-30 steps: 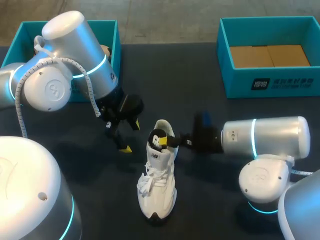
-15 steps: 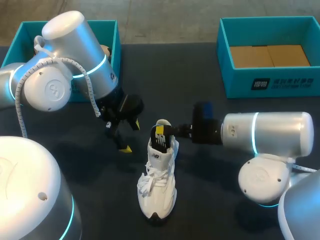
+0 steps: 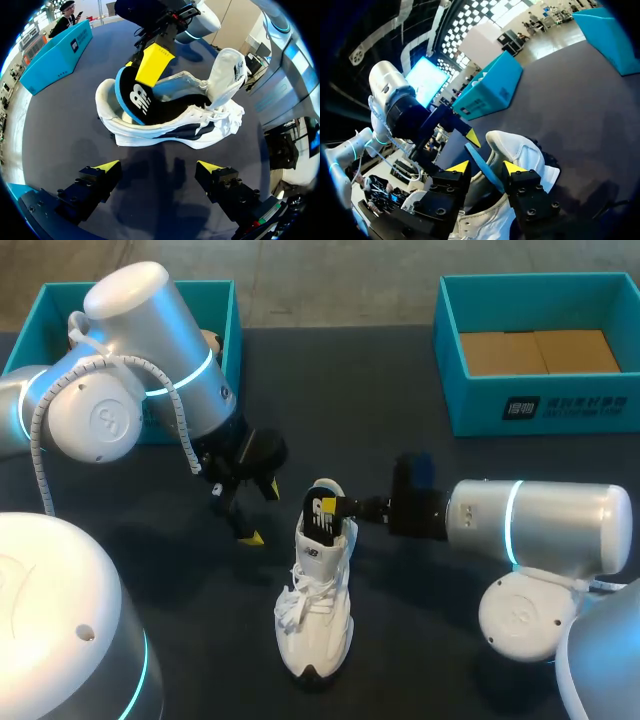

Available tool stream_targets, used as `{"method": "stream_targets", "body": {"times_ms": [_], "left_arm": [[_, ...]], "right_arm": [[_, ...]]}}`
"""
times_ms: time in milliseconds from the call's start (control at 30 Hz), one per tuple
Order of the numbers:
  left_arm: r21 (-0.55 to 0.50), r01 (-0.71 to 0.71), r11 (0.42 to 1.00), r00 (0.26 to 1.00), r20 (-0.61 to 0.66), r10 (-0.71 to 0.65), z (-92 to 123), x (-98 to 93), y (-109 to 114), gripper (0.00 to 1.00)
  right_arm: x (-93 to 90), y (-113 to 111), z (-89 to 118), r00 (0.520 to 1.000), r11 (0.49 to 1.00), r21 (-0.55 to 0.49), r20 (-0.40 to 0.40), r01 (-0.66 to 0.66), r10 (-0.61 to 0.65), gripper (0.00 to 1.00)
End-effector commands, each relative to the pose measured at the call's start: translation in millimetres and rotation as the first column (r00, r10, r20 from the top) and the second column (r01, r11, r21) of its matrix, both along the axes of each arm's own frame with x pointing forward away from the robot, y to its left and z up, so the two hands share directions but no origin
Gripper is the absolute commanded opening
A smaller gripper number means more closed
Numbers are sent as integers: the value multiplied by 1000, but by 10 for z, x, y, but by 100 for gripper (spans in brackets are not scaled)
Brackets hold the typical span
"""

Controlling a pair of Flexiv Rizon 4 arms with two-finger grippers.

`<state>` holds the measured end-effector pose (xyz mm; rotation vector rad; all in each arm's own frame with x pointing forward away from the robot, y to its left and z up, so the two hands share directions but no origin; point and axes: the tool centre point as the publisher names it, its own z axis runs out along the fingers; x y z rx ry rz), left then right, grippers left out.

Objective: Take the shoe out of the shoebox, open the shoe tongue, remove and reinsert the insole, then place the shoe into the shoebox

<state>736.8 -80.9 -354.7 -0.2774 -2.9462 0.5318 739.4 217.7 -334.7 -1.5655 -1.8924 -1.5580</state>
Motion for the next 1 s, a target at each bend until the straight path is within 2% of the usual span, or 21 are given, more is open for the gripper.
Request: {"method": "stream_targets", "body": {"times_ms": [33,67,100,300,467,800,900,933,967,1000], "left_arm": [[3,-1,1000,1000,3,1,0,-8,0,100],[3,-1,1000,1000,3,1,0,-8,0,100],[3,-1,1000,1000,3,1,0,-8,0,100],[3,-1,1000,1000,3,1,0,-8,0,100],[3,-1,1000,1000,3,1,0,-8,0,100],[3,-1,1000,1000,3,1,0,-8,0,100],[3,-1,1000,1000,3,1,0,-8,0,100],[3,-1,1000,1000,3,1,0,-8,0,100],[3,-1,1000,1000,3,1,0,-8,0,100],[3,-1,1000,1000,3,1,0,-8,0,100]], "right_arm": [[35,88,-13,999,999,-47,-23,22,-23,16],[38,97,-17,999,999,-48,-29,17,-19,2],[38,106,-23,999,998,-55,-43,18,-21,0],[-12,143,-64,994,998,-64,-110,3,-10,0],[-129,189,-141,983,997,-80,-185,-15,0,0],[-282,218,-221,973,996,-82,-229,-24,4,0],[-265,215,-184,980,997,-81,-197,-13,-3,0],[-249,215,-155,984,997,-80,-179,-11,-3,19],[-229,216,-127,987,997,-78,-162,-12,-1,33],[-209,213,-101,989,997,-80,-148,-4,-7,37]]}}
